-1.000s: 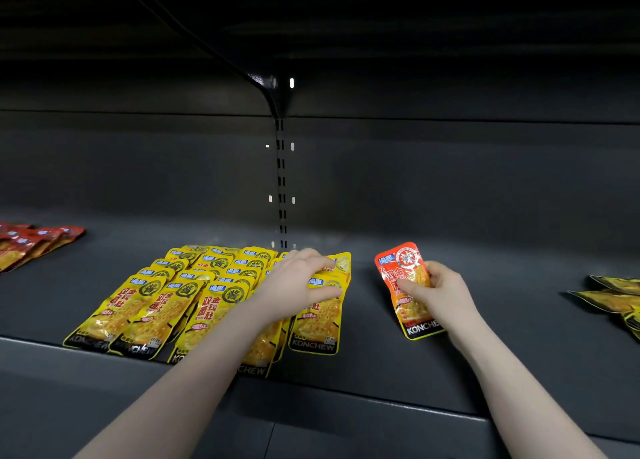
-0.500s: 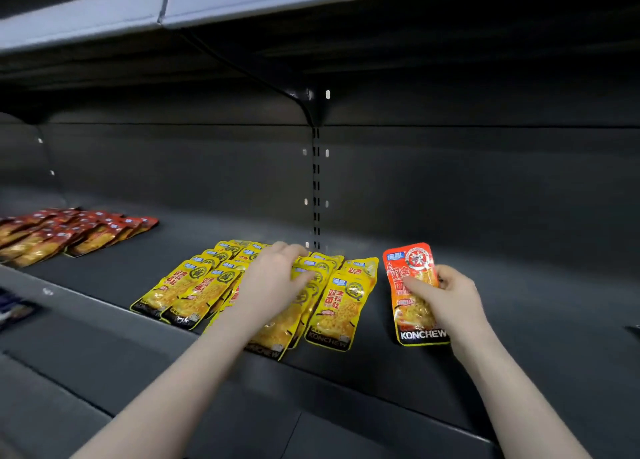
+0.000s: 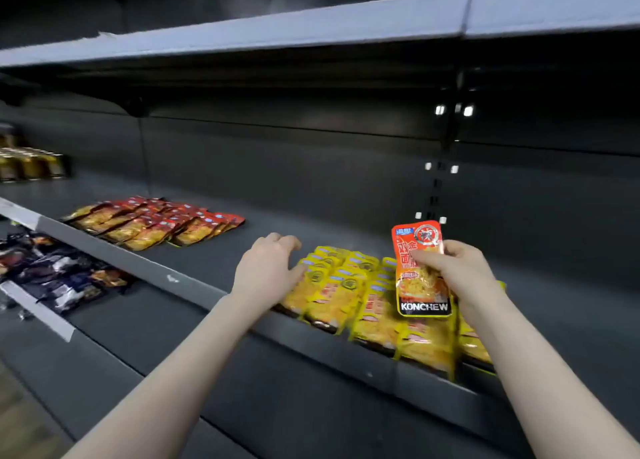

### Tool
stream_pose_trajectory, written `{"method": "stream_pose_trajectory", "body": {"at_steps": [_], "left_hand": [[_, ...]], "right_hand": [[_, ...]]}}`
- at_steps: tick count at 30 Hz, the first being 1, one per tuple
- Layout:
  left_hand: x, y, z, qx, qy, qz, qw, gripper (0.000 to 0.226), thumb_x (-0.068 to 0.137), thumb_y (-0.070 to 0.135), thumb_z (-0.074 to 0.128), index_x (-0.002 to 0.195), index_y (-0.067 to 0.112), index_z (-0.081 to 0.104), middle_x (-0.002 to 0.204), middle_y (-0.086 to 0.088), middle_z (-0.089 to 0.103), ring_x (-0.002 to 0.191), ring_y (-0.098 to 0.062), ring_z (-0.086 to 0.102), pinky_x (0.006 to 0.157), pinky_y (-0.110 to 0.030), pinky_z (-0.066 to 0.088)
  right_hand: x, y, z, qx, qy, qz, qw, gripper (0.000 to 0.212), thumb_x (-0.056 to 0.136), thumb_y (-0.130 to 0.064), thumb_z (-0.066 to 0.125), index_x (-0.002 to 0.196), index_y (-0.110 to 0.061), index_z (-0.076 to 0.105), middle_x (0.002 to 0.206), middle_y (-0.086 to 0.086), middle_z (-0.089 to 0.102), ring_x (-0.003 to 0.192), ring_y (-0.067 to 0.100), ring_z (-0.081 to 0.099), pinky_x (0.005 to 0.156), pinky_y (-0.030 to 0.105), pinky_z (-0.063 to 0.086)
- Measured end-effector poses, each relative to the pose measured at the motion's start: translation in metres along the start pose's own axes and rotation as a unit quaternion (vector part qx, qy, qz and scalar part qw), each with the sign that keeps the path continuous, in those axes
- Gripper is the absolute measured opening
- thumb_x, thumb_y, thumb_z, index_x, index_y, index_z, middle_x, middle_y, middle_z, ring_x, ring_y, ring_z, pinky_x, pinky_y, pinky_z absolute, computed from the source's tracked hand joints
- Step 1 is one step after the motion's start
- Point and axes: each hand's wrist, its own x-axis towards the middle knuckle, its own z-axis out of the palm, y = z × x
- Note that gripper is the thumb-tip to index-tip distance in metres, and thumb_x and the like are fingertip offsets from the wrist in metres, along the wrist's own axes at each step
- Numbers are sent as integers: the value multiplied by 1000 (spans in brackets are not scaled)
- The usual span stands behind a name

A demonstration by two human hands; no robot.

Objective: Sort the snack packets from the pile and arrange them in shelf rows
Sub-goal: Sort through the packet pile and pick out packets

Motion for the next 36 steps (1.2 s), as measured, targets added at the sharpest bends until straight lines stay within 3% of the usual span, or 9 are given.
{"method": "stream_pose_trajectory", "body": {"at_steps": [8,14,23,27,33,36], "left_hand": [[9,-174,-67,27,-13,-32,999,40,90,35,59,126,19,54,124,-6,54,119,-25,47,95,-35,41],[28,-262,-92,23,-2,-61,998,39,90,35,58,125,19,55,122,-5,55,118,-24,47,92,-34,41],[93,-342,-70,2,-15,-35,999,39,90,36,58,125,19,57,124,-5,55,117,-24,47,94,-36,41],[127,-367,-61,-27,-21,-20,999,35,89,35,60,121,20,60,118,-3,56,115,-22,47,93,-36,43],[166,-402,-55,-57,-10,4,998,31,86,33,64,113,17,64,116,-5,60,111,-26,52,90,-37,45],[181,-408,-48,-65,-20,43,997,33,89,35,60,118,19,62,119,-2,59,115,-21,48,95,-33,41]], "right_hand": [[-1,-14,163,40,5,50,998,14,79,-14,73,89,-8,66,87,11,71,76,25,68,72,34,55],[9,-24,263,70,3,59,996,18,80,-9,71,95,-4,64,86,11,69,75,24,66,71,32,54],[63,-14,363,86,-35,80,992,15,81,-9,70,95,-7,64,85,8,70,76,21,67,72,33,54],[86,-22,401,97,-73,83,989,12,82,-4,67,94,-6,64,81,6,70,69,16,67,62,27,56],[99,-20,452,30,-91,118,988,16,80,-3,69,94,-8,65,78,5,69,63,13,65,52,21,52],[101,-12,465,-3,-78,133,988,14,79,-6,72,90,-11,65,78,3,70,64,12,64,56,22,51]]}}
